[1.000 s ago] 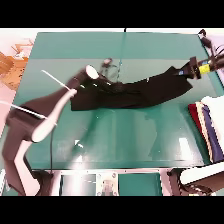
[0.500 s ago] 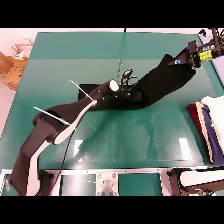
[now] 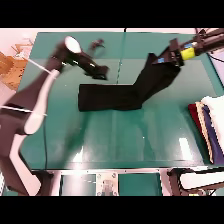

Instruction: Fold the shirts.

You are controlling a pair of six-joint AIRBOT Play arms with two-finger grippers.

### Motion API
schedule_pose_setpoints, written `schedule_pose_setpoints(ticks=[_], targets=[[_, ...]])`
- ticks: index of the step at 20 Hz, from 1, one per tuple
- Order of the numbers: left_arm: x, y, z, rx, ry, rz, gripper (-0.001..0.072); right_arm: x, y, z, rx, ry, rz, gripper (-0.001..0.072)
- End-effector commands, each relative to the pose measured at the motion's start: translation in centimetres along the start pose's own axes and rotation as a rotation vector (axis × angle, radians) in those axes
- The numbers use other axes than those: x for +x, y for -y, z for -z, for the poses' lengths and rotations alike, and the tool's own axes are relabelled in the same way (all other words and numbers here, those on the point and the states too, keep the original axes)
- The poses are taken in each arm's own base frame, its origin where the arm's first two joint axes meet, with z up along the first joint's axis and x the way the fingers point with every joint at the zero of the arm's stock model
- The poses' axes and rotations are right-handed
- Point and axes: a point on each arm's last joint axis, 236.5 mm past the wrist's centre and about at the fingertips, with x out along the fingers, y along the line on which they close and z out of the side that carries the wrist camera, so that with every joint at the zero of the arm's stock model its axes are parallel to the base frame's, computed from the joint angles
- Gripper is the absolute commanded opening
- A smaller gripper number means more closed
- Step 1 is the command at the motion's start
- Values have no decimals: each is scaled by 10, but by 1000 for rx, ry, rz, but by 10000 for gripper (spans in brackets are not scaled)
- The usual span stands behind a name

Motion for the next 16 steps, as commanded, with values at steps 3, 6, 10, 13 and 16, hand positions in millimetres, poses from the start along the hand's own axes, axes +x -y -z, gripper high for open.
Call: schedule_pose_setpoints(ticks=[3,6,10,13,16], targets=[[-115,-96,14,-125,45,-180,24,113,-78,-12,-16,43,-80,17],[-129,-117,28,-142,16,-186,24,225,-113,3,-11,30,-127,19],[-138,-128,38,-143,-10,-189,24,348,-125,57,-15,-15,-124,397],[-138,-127,38,-131,-12,-188,24,320,-83,56,-5,-118,-54,329],[-138,-128,37,-131,-7,-190,24,254,-24,29,70,-158,9,328]])
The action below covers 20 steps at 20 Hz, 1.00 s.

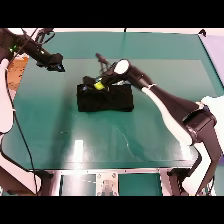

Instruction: Fold the shirts.

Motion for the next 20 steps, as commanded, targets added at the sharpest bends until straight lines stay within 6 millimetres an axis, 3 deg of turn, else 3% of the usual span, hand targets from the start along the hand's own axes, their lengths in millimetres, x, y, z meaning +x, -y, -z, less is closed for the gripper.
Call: schedule_pose_setpoints(ticks=[1,4,6,8,9,10,11,13,18,19,20], targets=[[-2,-4,1,4,-2,-6,24,-65,66,-7,76,-78,95,328],[-2,-4,1,5,-3,-6,24,-134,140,-15,160,-82,230,330],[-2,-4,1,4,-2,-7,24,-165,185,-17,237,-64,284,332],[-2,-4,1,1,-2,-7,24,-174,217,-6,327,-74,290,334],[-2,-4,1,1,-2,-7,24,-172,231,3,366,-85,293,378],[-2,-4,1,1,-2,-7,24,-167,245,13,407,-96,297,480],[-2,-4,1,1,-2,-6,24,-158,256,22,432,-101,299,498],[-2,-4,1,-12,-2,-7,24,-137,261,30,450,-85,252,499],[-2,-5,1,-15,0,-11,24,-87,227,16,416,-7,102,496],[-2,-5,1,-15,0,-12,24,-77,219,15,411,-3,85,484],[-2,-5,1,-15,-1,-14,24,-68,210,14,396,-2,65,397]])
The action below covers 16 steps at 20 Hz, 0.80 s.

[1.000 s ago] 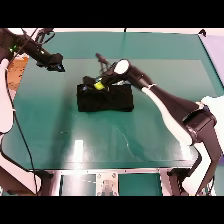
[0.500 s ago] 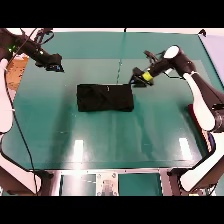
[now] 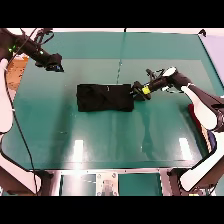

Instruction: Fold the shirts.

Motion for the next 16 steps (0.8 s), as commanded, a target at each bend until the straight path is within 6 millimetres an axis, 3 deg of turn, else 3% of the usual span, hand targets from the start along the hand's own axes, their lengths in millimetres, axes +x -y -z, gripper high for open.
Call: schedule_pose_setpoints(ticks=[1,2,3,4,6,9,11,13,16], targets=[[-1,-1,0,-2,2,-7,23,28,-33,2,-26,26,-99,202],[-1,-1,0,-1,2,-7,24,30,-44,4,-41,25,-133,70],[-1,-2,0,-1,1,-8,24,26,-58,3,-55,27,-185,16],[-1,-3,0,-1,-1,-14,24,19,-73,1,-68,31,-229,16],[-1,-5,1,-2,-6,-22,24,-16,-100,-12,-121,86,-279,15],[-1,-5,1,-1,-6,-22,24,-111,-137,-34,-186,247,-338,15],[-1,-5,2,-1,-6,-22,24,-185,-141,-46,-174,369,-367,14],[-1,-5,3,-2,-13,-20,24,-253,-128,-51,-132,473,-380,15],[-1,-4,7,-1,-27,-17,24,-350,-86,-55,-77,657,-366,14]])
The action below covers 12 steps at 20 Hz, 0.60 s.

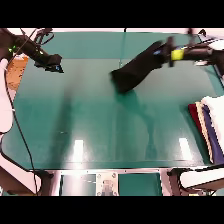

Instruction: Fold the shirts.

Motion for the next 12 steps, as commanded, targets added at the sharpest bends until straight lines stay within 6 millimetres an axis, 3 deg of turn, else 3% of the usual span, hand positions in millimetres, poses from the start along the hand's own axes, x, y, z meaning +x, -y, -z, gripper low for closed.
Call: schedule_pose_setpoints(ticks=[1,4,6,9,12], targets=[[-1,1,4,1,-16,3,24,-112,1,-53,18,228,30,14],[-1,1,3,0,-13,3,24,-209,33,-89,61,425,92,14],[-1,1,2,1,-6,4,24,-261,58,-96,102,512,133,15],[-1,0,-3,0,13,0,24,-322,88,-100,153,628,181,15],[-1,0,-3,0,13,0,24,-369,107,-96,178,712,222,15]])
